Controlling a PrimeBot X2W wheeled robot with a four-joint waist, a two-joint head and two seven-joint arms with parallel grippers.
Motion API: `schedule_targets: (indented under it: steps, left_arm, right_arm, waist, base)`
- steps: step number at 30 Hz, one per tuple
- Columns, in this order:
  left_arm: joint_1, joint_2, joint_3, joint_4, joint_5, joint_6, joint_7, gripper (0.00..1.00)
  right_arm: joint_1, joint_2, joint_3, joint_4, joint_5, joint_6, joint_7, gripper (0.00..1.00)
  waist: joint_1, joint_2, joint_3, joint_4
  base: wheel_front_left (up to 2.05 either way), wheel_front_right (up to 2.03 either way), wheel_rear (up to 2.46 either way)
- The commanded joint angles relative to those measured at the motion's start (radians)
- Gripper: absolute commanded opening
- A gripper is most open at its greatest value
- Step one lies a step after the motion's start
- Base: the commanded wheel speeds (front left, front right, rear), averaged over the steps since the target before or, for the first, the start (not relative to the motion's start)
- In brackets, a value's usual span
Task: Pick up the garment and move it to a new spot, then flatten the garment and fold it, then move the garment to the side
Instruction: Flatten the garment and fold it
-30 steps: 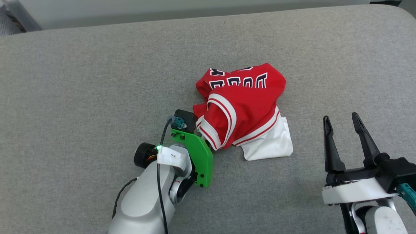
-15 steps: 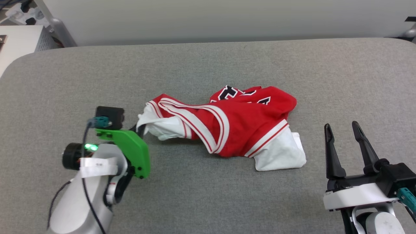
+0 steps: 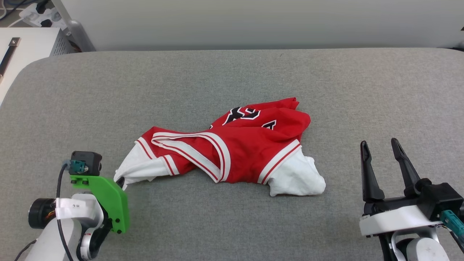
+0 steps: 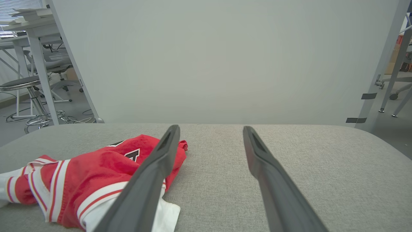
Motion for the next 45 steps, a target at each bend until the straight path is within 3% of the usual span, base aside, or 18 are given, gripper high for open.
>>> schedule_targets:
  steps: [1,8,12,21,29,34,42,45]
  left_arm:
    - [0.006,0.011,0.002,0.013,0.015,0.004,-0.023,1.00]
    - [-0.011,-0.016,0.020,0.047,0.041,0.027,-0.173,1.00]
    - [-0.028,-0.047,0.043,0.025,0.057,0.033,-0.343,1.00]
    - [0.028,-0.125,0.036,-0.021,0.087,-0.016,-0.691,1.00]
    - [0.146,-0.237,0.108,-0.194,0.197,-0.073,-0.719,1.00]
    - [0.185,-0.277,0.113,-0.198,0.258,-0.129,-0.719,1.00]
    - [0.197,-0.318,0.131,-0.183,0.291,-0.156,-0.719,1.00]
    - [0.191,-0.324,0.130,-0.179,0.295,-0.159,-0.719,1.00]
  right_arm:
    - [-0.001,-0.001,0.003,0.003,0.002,-0.001,-0.005,1.00]
    - [0.009,-0.001,-0.006,0.011,-0.005,-0.001,-0.005,1.00]
    - [0.020,-0.001,-0.011,0.013,-0.007,-0.001,-0.005,1.00]
    - [0.049,-0.001,-0.021,0.017,-0.014,-0.001,-0.005,1.00]
    - [0.066,-0.001,-0.025,0.015,-0.020,-0.001,-0.005,1.00]
    - [0.067,-0.001,-0.025,0.020,-0.026,-0.001,-0.005,1.00]
    - [0.067,-0.001,-0.015,0.027,-0.029,-0.001,-0.005,1.00]
    - [0.066,-0.028,0.009,0.042,-0.029,-0.001,0.014,1.00]
  waist:
    - [0.0000,0.0000,-0.001,-0.001]
    - [0.0000,0.0000,-0.022,0.013]
    - [0.0000,0.0000,-0.044,0.031]
    - [0.0000,0.0000,-0.092,0.064]
    - [0.0000,0.0000,-0.104,0.082]
    - [0.0000,0.0000,-0.104,0.088]
    - [0.0000,0.0000,-0.098,0.084]
    - [0.0000,0.0000,-0.091,0.088]
  base:
    - [0.00,0.00,0.00]
    - [0.00,0.00,0.00]
    - [0.00,0.00,0.00]
    - [0.00,0.00,0.00]
    - [0.00,0.00,0.00]
    - [0.00,0.00,0.00]
    - [0.00,0.00,0.00]
    - [0.00,0.00,0.00]
